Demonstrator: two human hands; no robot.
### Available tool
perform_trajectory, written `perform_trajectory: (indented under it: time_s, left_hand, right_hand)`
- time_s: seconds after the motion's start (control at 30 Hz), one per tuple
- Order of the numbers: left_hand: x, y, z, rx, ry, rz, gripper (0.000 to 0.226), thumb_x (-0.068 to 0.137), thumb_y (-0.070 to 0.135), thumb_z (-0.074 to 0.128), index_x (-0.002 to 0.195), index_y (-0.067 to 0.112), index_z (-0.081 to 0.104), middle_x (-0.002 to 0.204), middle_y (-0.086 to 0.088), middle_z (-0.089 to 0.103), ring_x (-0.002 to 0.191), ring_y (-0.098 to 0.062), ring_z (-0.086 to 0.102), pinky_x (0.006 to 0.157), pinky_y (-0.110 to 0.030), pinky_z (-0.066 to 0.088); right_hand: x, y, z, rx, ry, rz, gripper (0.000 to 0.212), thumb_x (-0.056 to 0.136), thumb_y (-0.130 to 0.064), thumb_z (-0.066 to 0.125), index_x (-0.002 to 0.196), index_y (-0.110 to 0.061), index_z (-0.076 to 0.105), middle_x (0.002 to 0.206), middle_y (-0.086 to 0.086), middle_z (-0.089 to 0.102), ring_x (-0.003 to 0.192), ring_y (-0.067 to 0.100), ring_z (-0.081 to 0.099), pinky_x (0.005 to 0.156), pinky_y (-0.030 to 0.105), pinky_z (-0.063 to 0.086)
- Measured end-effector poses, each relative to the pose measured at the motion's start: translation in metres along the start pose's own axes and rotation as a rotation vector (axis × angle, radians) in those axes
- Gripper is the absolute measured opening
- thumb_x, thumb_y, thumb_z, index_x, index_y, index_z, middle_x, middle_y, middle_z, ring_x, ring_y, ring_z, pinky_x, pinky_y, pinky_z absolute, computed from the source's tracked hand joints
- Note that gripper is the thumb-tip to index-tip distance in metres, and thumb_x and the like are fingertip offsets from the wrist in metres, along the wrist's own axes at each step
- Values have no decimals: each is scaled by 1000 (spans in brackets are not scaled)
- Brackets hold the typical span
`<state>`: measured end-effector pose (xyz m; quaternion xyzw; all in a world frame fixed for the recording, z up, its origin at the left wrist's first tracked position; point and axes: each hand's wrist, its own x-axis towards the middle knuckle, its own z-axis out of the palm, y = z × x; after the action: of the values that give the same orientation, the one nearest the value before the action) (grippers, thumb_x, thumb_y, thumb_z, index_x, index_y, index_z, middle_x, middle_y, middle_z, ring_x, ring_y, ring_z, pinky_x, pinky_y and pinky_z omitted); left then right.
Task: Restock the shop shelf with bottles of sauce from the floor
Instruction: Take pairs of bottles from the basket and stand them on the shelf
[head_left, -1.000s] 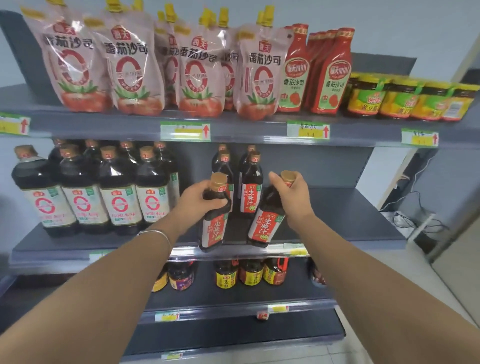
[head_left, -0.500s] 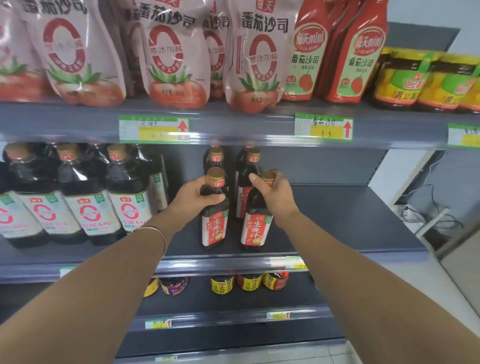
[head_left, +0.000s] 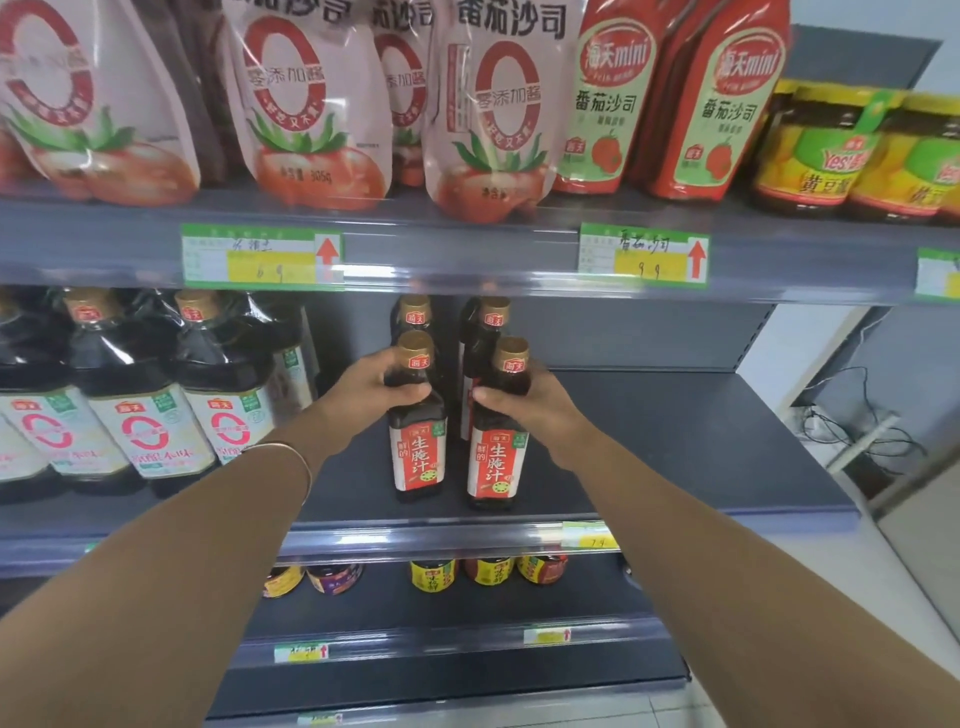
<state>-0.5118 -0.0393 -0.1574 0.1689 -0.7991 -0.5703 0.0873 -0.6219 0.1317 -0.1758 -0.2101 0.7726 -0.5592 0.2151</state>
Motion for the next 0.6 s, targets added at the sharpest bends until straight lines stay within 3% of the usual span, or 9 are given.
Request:
perform_trajectory:
  time_s: [0.13, 0.23, 0.3, 0.4, 0.6]
  left_hand:
    - [0, 0, 1, -5, -25, -9, 44, 86, 6, 60, 127, 14, 49, 128, -9, 57, 121, -26, 52, 106, -42, 40]
    - [-3, -5, 7, -14, 13, -17, 57, 81, 3, 65, 132, 18, 43, 129, -8, 56, 120, -25, 52, 106, -45, 40]
    - [-3, -8, 6, 30, 33, -20, 57, 81, 3, 66, 131, 17, 44, 130, -8, 56, 122, -26, 51, 107, -47, 40]
    - [-1, -10, -1, 24, -19, -41, 57, 79, 4, 68, 130, 22, 47, 131, -9, 56, 123, -29, 51, 104, -54, 41]
    - [-4, -11, -7, 27, -72, -58, 54, 80, 3, 67, 128, 21, 49, 125, -8, 58, 122, -30, 52, 104, -53, 42]
  right_hand:
    - [-2, 17, -3, -104, -45, 100, 62, 75, -22, 78, 124, -29, 41, 118, -6, 57, 106, 15, 53, 85, 33, 45]
    - [-2, 27, -4, -164, -31, 169, 54, 77, -16, 76, 116, -27, 40, 117, -2, 59, 109, 22, 56, 83, 42, 53]
    - [-1, 28, -4, -161, -19, 153, 50, 78, -14, 75, 112, -29, 41, 110, -5, 58, 107, 22, 57, 79, 39, 54]
    - [1, 26, -3, -151, -34, 146, 49, 79, -12, 74, 113, -29, 42, 116, 0, 60, 112, 25, 58, 80, 40, 54]
    - [7, 25, 2, -155, -27, 154, 51, 79, -12, 73, 116, -27, 42, 118, 0, 60, 111, 23, 58, 81, 38, 53]
